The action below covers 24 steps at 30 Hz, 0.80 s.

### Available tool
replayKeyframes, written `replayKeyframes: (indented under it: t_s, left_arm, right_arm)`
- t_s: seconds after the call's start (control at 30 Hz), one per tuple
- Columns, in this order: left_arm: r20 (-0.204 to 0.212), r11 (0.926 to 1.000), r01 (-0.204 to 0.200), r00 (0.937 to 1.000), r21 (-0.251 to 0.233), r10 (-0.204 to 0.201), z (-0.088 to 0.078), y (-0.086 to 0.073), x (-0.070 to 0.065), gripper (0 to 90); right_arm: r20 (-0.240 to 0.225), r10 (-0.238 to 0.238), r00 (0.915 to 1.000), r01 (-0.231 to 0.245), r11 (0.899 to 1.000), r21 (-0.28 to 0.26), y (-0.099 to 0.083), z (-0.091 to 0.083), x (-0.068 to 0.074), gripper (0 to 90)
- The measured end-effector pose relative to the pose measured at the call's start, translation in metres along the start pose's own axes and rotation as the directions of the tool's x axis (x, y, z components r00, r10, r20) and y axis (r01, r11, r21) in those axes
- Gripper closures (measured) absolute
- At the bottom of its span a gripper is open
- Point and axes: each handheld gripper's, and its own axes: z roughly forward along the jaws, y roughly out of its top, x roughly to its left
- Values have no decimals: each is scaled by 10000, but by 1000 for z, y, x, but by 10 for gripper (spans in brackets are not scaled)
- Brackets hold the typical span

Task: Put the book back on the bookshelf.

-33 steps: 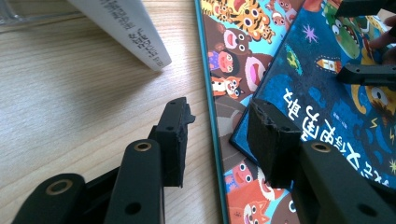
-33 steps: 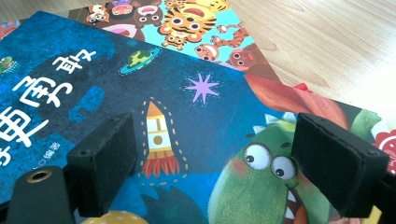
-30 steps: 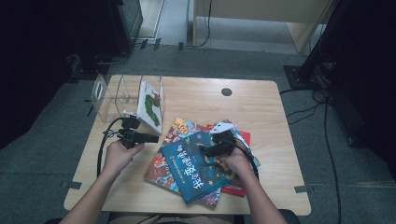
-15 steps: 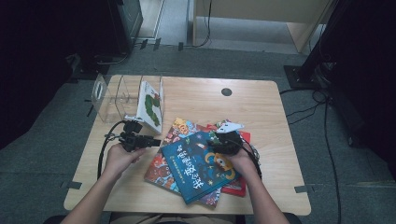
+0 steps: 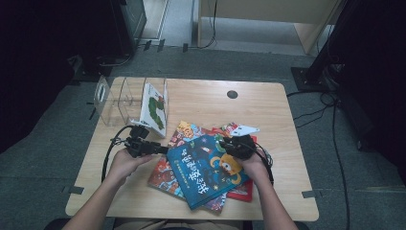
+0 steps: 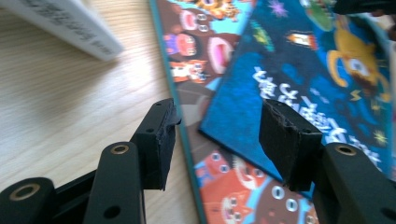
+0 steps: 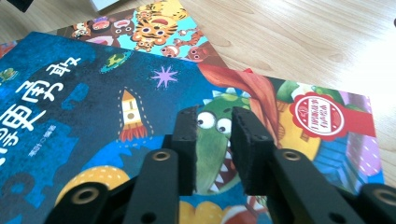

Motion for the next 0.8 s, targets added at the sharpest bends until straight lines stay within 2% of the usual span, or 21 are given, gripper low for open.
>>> replayKeyframes:
  t_s: [0.13, 0.23, 0.37, 0.43, 0.5, 0.6, 0.7, 0.8]
  left_arm:
    - [-76, 9999, -159, 9998, -12, 159, 0, -1, -3, 427]
    - [114, 9999, 32, 9999, -129, -30, -1, -2, -3, 429]
    - [115, 10000, 67, 9999, -28, -67, 0, -4, -4, 433]
    - [207, 9999, 149, 9997, -41, -148, -1, -5, -4, 455]
    - [290, 9999, 165, 9994, -42, -164, -1, -6, -4, 516]
    - [224, 10000, -47, 9997, -58, 49, -2, -8, -7, 594]
    - [221, 9999, -123, 9997, -122, 126, -1, -10, -10, 632]
    - [17, 9993, -361, 9993, -36, 361, 0, -12, -12, 663]
  right_arm:
    - [-14, 5, 10000, -5, 10000, -11, -2, -6, -3, 792]
    - [50, 68, 10000, -67, 10000, -44, -4, -9, -5, 819]
    - [61, 137, 9999, -137, 9999, -10, -7, -13, -7, 848]
    - [101, 102, 9999, -101, 9999, -42, -9, -15, -9, 877]
    - [167, 181, 9997, -181, 9998, 23, -11, -17, -11, 898]
    - [292, 411, 9987, -413, 9991, 61, -14, -20, -15, 900]
    - [422, 368, 9984, -373, 9992, 111, -17, -21, -17, 900]
    - [483, 438, 9979, -448, 9988, 194, -20, -23, -18, 900]
